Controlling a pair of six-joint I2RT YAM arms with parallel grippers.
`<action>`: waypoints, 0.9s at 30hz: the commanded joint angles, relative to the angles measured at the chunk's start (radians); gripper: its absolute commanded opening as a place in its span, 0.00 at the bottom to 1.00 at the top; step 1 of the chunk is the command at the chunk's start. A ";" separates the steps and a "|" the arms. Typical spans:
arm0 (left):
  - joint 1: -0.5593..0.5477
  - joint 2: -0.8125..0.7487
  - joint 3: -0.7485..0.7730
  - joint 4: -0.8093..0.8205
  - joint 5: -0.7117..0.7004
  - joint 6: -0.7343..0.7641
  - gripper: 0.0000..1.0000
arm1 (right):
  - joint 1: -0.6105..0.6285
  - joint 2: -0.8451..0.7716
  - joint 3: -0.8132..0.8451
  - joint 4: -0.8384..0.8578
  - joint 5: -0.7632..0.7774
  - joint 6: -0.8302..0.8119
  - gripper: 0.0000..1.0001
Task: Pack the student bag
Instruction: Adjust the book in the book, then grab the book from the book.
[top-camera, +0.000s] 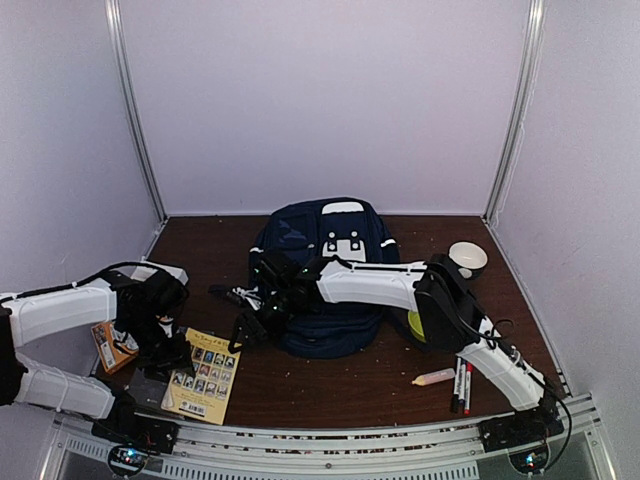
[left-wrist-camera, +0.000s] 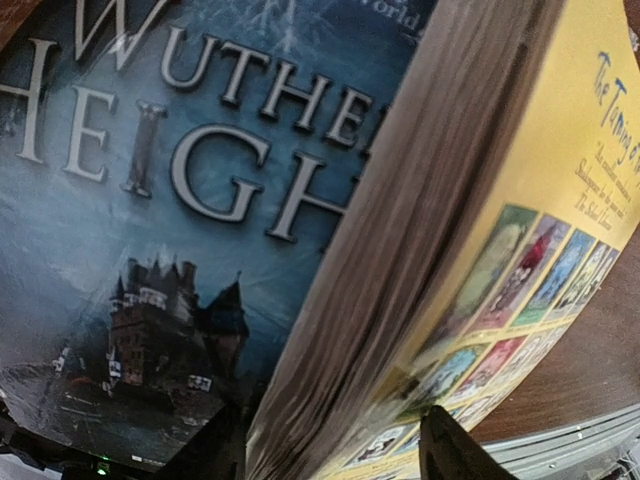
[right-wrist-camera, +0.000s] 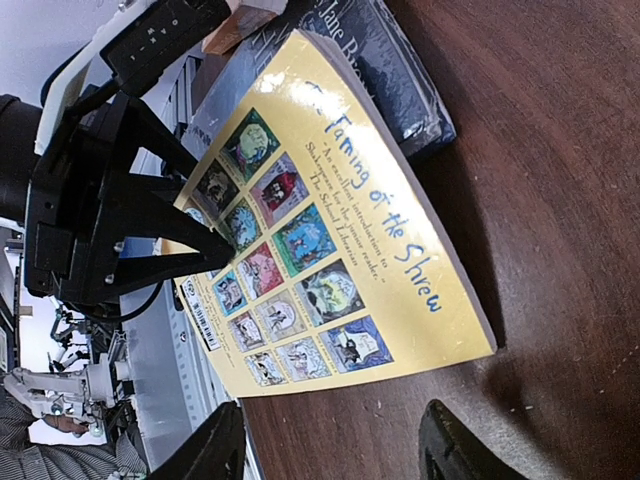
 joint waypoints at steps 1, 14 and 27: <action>-0.017 -0.018 -0.029 -0.013 -0.001 0.000 0.63 | -0.010 0.014 -0.011 0.035 -0.010 0.029 0.59; -0.018 -0.168 -0.106 -0.085 0.054 -0.016 0.46 | -0.013 0.007 -0.026 0.049 -0.030 0.023 0.56; -0.020 -0.214 -0.005 -0.154 0.072 -0.001 0.12 | -0.013 -0.012 -0.038 0.053 -0.030 0.010 0.55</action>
